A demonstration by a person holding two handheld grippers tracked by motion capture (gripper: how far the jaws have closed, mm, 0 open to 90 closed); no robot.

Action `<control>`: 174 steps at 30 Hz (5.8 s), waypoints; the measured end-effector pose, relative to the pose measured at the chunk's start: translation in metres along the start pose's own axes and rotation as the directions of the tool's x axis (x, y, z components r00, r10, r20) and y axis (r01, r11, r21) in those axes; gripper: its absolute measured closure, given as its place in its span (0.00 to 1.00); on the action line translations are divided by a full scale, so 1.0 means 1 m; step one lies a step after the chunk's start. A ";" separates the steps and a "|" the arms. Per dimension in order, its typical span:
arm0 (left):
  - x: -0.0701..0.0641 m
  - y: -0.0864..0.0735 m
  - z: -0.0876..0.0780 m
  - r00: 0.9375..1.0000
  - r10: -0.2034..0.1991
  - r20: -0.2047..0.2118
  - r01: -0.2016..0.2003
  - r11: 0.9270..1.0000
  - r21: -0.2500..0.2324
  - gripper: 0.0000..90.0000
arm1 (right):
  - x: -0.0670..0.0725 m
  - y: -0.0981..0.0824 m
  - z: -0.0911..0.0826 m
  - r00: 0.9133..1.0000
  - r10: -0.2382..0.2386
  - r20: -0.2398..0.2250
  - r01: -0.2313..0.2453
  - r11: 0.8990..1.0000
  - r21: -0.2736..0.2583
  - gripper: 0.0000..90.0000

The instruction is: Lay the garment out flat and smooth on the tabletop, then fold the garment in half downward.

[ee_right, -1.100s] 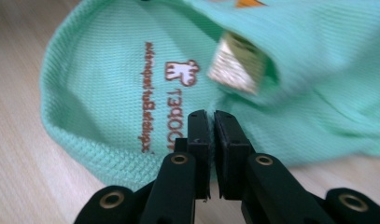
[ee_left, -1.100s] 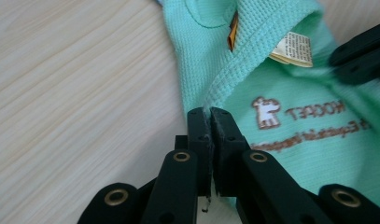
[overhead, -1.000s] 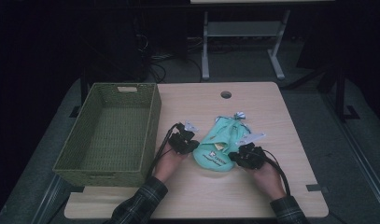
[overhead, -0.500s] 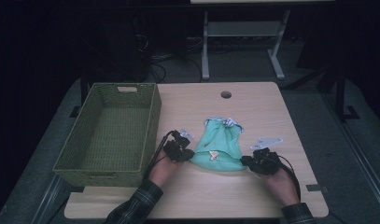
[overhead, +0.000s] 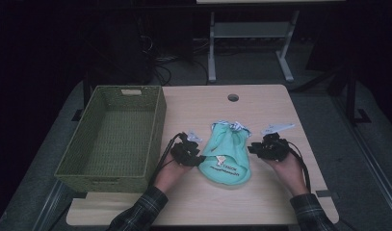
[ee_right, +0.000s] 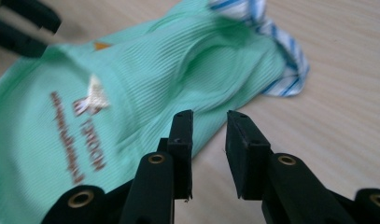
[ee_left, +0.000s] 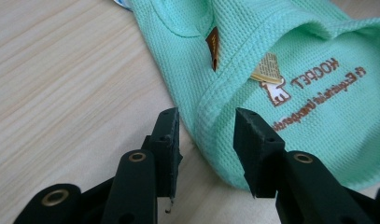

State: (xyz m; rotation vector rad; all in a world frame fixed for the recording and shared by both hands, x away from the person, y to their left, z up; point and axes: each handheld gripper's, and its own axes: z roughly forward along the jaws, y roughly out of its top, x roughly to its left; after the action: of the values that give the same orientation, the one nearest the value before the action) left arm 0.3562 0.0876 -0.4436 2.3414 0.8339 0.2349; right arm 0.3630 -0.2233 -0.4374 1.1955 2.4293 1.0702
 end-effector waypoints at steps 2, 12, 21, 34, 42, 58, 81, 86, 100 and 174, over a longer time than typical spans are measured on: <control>0.000 0.000 0.002 1.000 0.001 0.003 -0.001 1.000 0.004 0.67 | -0.007 0.005 0.005 1.000 0.015 0.003 -0.015 1.000 -0.003 0.81; -0.002 -0.001 0.007 1.000 0.030 0.004 -0.030 0.999 0.026 0.68 | -0.032 0.031 0.031 0.998 0.060 0.015 -0.060 0.998 -0.011 0.83; -0.006 -0.001 0.012 0.999 0.051 0.000 -0.051 0.998 0.031 0.74 | -0.043 0.033 0.055 0.993 0.118 0.024 -0.119 0.993 0.011 0.83; -0.004 -0.001 0.009 0.999 0.042 0.029 -0.043 0.998 0.038 0.97 | -0.043 0.032 0.065 0.995 0.099 0.020 -0.100 0.994 0.035 0.99; -0.019 -0.009 -0.004 0.997 0.058 0.041 -0.060 0.997 0.047 0.97 | -0.053 0.035 0.057 0.994 0.085 0.063 -0.087 0.996 0.031 1.00; -0.026 -0.002 -0.010 0.997 0.057 0.056 -0.055 0.998 -0.029 0.80 | -0.046 0.027 0.035 0.997 0.074 0.034 -0.074 0.997 -0.015 0.94; -0.011 0.023 0.030 0.995 0.056 0.086 -0.055 0.998 -0.016 0.99 | -0.003 -0.015 0.002 0.999 0.009 -0.040 -0.009 1.000 -0.001 1.00; -0.014 0.024 0.039 0.994 0.080 0.074 -0.081 0.997 0.010 0.99 | 0.002 -0.022 0.007 0.999 -0.003 -0.038 0.004 0.999 0.042 1.00; -0.035 0.006 0.024 0.987 0.114 0.110 -0.118 0.992 0.032 0.99 | 0.018 -0.035 0.006 0.998 -0.046 -0.033 0.049 0.995 0.087 1.00; 0.021 0.019 0.030 0.996 0.012 0.094 -0.016 0.999 0.049 0.53 | 0.035 -0.049 -0.003 0.995 -0.056 -0.088 0.063 0.994 0.085 0.98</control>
State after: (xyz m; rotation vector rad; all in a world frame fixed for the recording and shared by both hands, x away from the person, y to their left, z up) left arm 0.3930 0.0744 -0.4564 2.3859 0.7862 0.1103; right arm 0.3100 -0.2180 -0.4655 1.1170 2.5845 1.0277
